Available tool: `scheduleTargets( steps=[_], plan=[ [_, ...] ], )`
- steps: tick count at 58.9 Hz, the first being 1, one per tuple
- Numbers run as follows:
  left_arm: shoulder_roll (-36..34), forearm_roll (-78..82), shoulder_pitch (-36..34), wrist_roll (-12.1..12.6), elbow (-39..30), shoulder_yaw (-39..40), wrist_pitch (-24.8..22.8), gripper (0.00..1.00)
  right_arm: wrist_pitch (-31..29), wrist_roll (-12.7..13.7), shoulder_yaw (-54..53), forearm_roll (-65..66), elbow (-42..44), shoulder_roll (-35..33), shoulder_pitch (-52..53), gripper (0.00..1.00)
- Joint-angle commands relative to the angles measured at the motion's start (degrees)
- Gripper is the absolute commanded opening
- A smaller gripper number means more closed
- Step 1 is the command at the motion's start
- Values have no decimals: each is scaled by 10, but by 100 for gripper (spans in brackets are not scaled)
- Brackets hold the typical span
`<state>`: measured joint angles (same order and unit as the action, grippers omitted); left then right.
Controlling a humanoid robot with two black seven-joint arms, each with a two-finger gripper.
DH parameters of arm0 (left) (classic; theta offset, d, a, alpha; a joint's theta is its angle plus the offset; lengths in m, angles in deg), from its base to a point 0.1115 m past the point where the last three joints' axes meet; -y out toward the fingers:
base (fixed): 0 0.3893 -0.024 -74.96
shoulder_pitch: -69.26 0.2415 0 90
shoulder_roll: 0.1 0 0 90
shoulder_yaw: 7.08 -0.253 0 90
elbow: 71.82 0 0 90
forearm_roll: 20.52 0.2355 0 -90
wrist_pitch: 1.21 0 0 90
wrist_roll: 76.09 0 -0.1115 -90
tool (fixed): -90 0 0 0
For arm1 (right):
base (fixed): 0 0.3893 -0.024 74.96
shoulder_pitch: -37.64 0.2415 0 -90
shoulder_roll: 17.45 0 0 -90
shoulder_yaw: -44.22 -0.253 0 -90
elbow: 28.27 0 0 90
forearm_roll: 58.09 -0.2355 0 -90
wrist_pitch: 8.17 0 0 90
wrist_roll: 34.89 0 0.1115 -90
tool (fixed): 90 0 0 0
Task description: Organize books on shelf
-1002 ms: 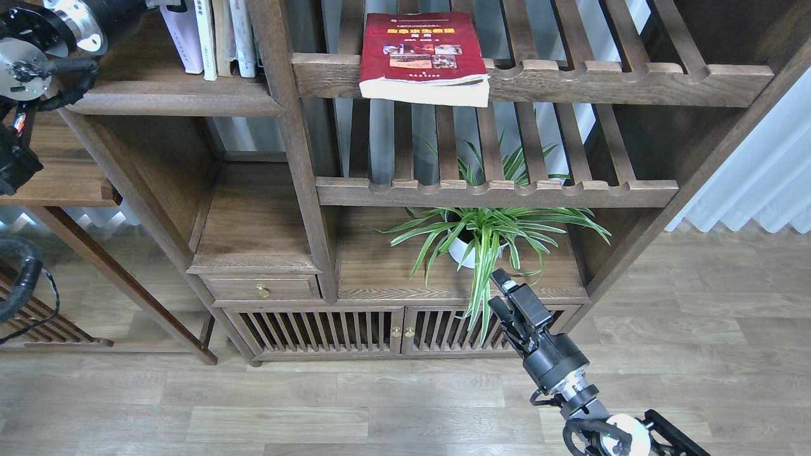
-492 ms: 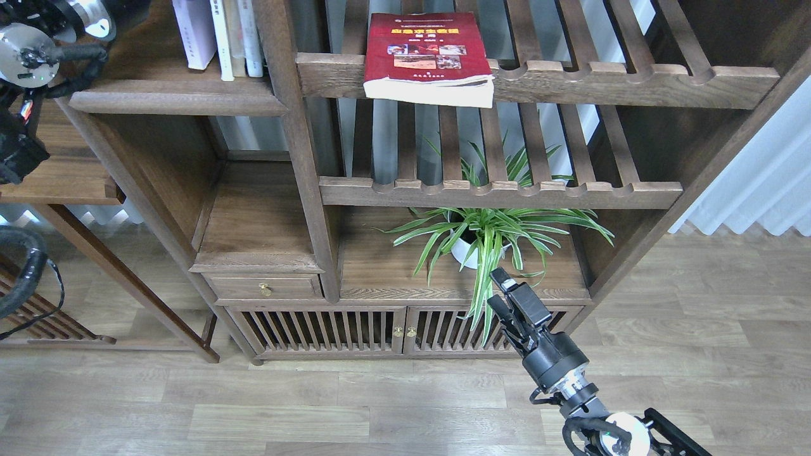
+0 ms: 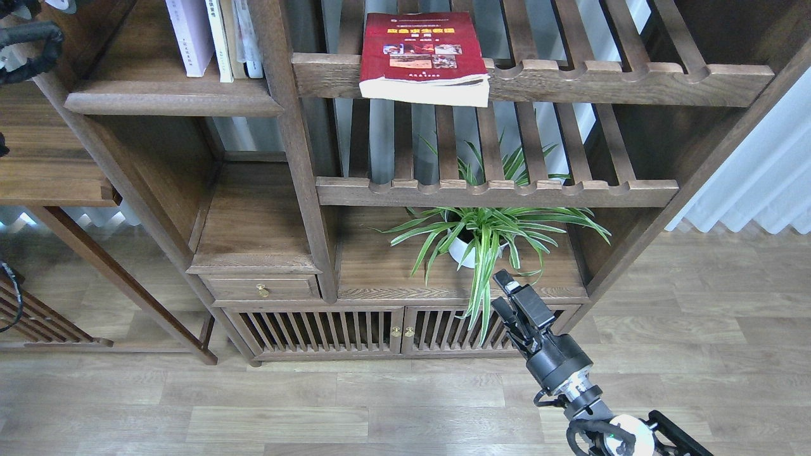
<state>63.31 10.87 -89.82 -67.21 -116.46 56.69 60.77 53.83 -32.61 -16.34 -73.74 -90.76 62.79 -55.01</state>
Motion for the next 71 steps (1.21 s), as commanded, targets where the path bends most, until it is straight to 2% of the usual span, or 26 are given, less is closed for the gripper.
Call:
scheduleTargets(
  steps=[1, 13, 27, 34, 40, 71],
  plan=[
    [-28, -8, 55, 5, -78, 35, 0, 85, 0, 0, 0, -3, 0, -1, -3, 98],
    [-41, -9, 159, 6, -180, 119, 0, 89, 0, 0, 1, -11, 0, 5, 1, 98],
    [-40, -10, 254, 5, -259, 187, 0, 92, 0, 0, 2, -11, 1, 7, 4, 98],
    [-27, -23, 342, 3, -309, 224, 0, 94, 0, 0, 1, -12, 1, 7, 4, 98],
    [12, -36, 416, 3, -345, 251, 0, 95, 0, 0, 2, -12, 1, 9, 4, 98],
    [174, -66, 582, 5, -343, 250, 0, 99, 0, 0, 2, -12, 6, 10, 19, 98]
  ],
)
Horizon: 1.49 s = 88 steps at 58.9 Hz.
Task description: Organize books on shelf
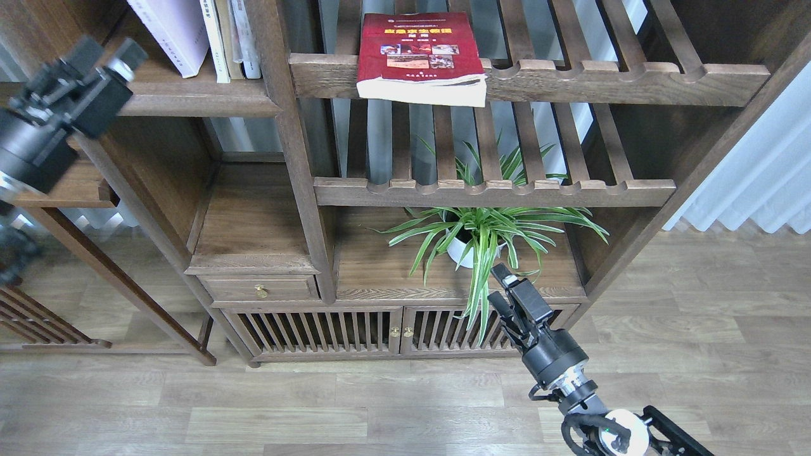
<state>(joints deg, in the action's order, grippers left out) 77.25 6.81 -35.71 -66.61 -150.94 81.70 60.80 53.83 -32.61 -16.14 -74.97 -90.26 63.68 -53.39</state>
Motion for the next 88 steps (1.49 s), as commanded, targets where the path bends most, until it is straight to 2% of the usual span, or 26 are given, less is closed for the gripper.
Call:
scheduleTargets(
  steps=[1, 12, 19, 22, 32, 35, 46, 56, 63, 72, 74, 81, 88],
  plan=[
    [39, -35, 52, -1, 2, -2, 0, 99, 0, 0, 1, 0, 1, 1, 4, 98],
    [75, -84, 96, -1, 5, -15, 0, 99, 0, 0, 1, -1, -2, 18, 8, 98],
    [101, -130, 152, -2, 13, -25, 0, 99, 0, 0, 3, -1, -4, 32, 11, 98],
    [112, -183, 180, -10, 40, -41, 0, 99, 0, 0, 4, -1, -6, 51, 19, 98],
    [116, -266, 176, -10, 136, -77, 0, 99, 0, 0, 2, -2, -18, 68, 55, 98],
    [113, -266, 181, -10, 156, -78, 0, 99, 0, 0, 2, -4, -44, 68, 56, 97],
    [108, -265, 198, -10, 204, -86, 0, 99, 0, -10, 8, -10, -225, 68, -2, 96],
    [109, -265, 189, -11, 227, -91, 0, 99, 0, -11, 13, -4, -312, 67, -2, 95],
    [110, -265, 184, -11, 242, -92, 0, 99, 17, -11, 37, 11, -316, 74, 6, 94],
    [111, -266, 182, -11, 253, -92, 0, 99, 91, -11, 52, 25, -300, 89, 27, 95],
    [111, -266, 181, -11, 253, -92, 0, 99, 117, -12, 52, 34, -277, 89, 59, 95],
    [110, -266, 180, -12, 253, -92, 0, 99, 139, -13, 51, 39, -248, 89, 102, 96],
    [108, -267, 181, -12, 252, -92, 0, 99, 160, -27, 47, 40, -234, 89, 140, 96]
  ],
)
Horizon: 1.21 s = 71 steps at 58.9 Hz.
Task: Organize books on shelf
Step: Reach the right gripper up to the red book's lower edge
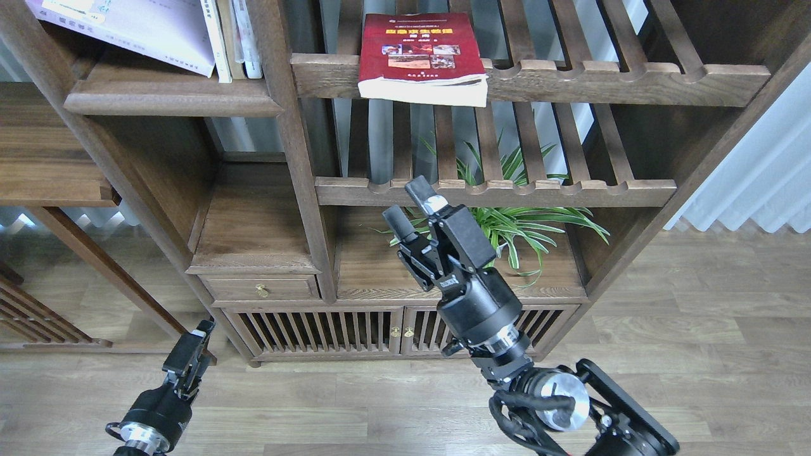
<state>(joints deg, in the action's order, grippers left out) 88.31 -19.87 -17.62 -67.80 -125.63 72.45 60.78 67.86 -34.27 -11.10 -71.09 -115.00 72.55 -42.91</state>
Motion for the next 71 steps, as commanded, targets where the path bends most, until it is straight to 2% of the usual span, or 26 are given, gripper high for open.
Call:
scheduleTargets(
  steps=[1, 31, 53, 65, 71],
  plan=[
    [-2, 0, 1, 0, -1, 1, 0, 99, 24, -12, -4, 1, 15, 0, 44, 96],
    [-3, 1, 0, 1, -5, -1, 0, 99, 84, -21, -29, -2, 33, 0, 130, 96],
    [-8, 1, 0, 1, -9, -1, 0, 99, 87, -20, -77, -5, 108, 0, 174, 96],
    [-15, 1, 0, 1, -9, -1, 0, 99, 94, -19, -96, -5, 113, 0, 189, 95],
    [-18, 1, 0, 1, -9, -1, 0, 99, 94, -19, -97, -6, 113, 0, 196, 89]
  ],
)
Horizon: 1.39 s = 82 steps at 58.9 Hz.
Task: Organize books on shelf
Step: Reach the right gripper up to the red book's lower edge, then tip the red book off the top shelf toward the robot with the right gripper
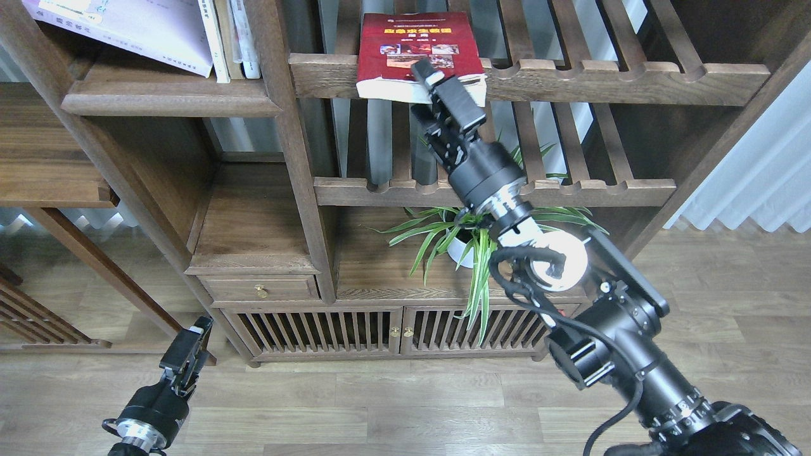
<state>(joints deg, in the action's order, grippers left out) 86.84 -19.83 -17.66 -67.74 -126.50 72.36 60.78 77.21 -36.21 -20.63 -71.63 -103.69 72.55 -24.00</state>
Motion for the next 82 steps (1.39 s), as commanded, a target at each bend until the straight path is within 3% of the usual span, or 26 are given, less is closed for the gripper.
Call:
scheduleTargets(
  steps=[1, 8, 15, 17, 18, 31, 41, 57, 67, 71, 82],
  plan=[
    [-3, 0, 0, 0, 0, 0, 0, 99, 0, 0, -2, -3, 0, 0, 6, 87],
    [-3, 0, -1, 0, 0, 0, 0, 99, -4, -2, -9, -20, -1, 0, 3, 69],
    [-3, 0, -2, 0, 0, 0, 0, 99, -15, -2, -9, -27, -6, 0, -10, 38],
    [-3, 0, -2, 0, 0, 0, 0, 99, -24, -2, -8, -28, -8, 0, -16, 26],
    [-3, 0, -2, 0, 0, 0, 0, 99, -54, -2, -6, -29, -16, 0, -31, 1],
    [-4, -1, -4, -1, -1, 3, 0, 99, -81, 2, 22, -29, -31, 0, -59, 1],
    [-4, -15, -18, -5, -2, 3, 0, 99, -135, 10, 31, -28, -116, 0, -144, 1],
    [16, -74, -65, -13, -2, -12, 0, 99, -233, 9, 87, -25, -181, -22, -262, 1],
    [17, -161, -74, -18, -10, -27, 0, 98, -234, 12, 101, -10, -184, -43, -376, 1],
    [14, -243, -75, -18, -45, -55, 0, 98, -234, 24, 94, 0, -177, -69, -444, 1],
    [12, -313, -81, -18, -124, -115, 0, 98, -234, 25, 91, -4, -155, -108, -450, 2]
  ],
)
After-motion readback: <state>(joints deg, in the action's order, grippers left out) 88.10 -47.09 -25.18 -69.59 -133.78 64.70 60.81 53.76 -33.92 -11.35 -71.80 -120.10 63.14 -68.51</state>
